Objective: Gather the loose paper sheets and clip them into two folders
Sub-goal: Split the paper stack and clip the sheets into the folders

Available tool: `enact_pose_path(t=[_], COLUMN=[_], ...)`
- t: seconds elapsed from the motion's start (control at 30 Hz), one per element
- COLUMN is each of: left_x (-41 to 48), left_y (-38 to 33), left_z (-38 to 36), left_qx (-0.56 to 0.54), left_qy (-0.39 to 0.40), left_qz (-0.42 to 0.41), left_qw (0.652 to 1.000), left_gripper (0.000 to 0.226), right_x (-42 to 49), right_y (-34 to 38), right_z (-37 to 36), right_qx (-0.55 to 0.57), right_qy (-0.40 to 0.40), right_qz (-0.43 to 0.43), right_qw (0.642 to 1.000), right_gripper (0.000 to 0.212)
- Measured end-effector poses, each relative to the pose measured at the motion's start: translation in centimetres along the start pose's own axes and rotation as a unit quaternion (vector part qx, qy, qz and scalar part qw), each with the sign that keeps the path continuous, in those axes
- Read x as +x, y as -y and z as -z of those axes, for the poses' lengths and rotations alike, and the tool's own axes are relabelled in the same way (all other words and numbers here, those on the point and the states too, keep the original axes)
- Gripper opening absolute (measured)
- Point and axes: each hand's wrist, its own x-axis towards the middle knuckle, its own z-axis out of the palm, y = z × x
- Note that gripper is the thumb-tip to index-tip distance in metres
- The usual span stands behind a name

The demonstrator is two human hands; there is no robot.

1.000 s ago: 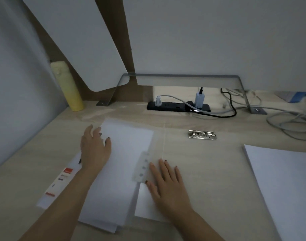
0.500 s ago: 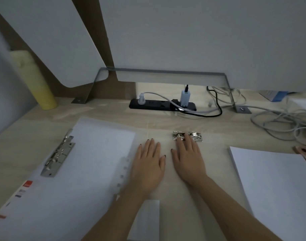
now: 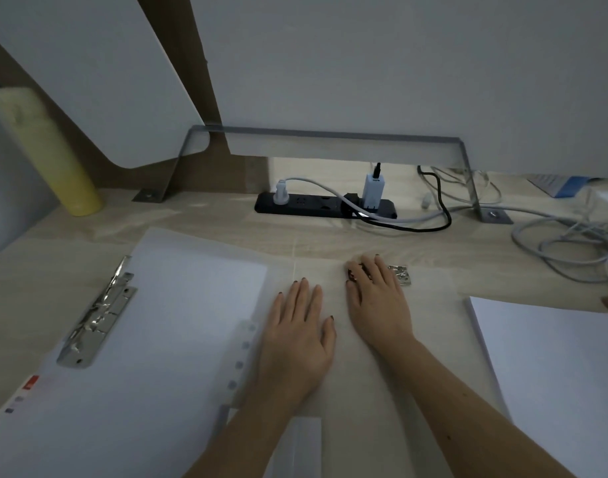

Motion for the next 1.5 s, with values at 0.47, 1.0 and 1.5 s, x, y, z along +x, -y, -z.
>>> enact_pose_path(t=[0.47, 1.0, 1.5], left_x=[0.1, -0.1, -4.7], left_y=[0.1, 0.5, -18.7], left_z=[-0.1, 1.7, 3.6], left_qx=[0.017, 0.036, -0.508], left_qy=[0.032, 0.135, 0.334], left_qz=[-0.013, -0.04, 0.085], left_qw=[0.999, 0.989, 0.789], left_gripper=[0.053, 0.089, 0.056], right_x=[2.0, -8.8, -16.3], right_y=[-4.3, -12.0, -15.0], right_z=[4.5, 14.4, 12.0], right_qx=[0.303, 0.177, 0.049], right_qy=[-0.114, -0.017, -0.027], right_qz=[-0.272, -0.249, -0.156], right_qw=[0.906, 0.952, 0.986], right_gripper=[0.025, 0.023, 0.03])
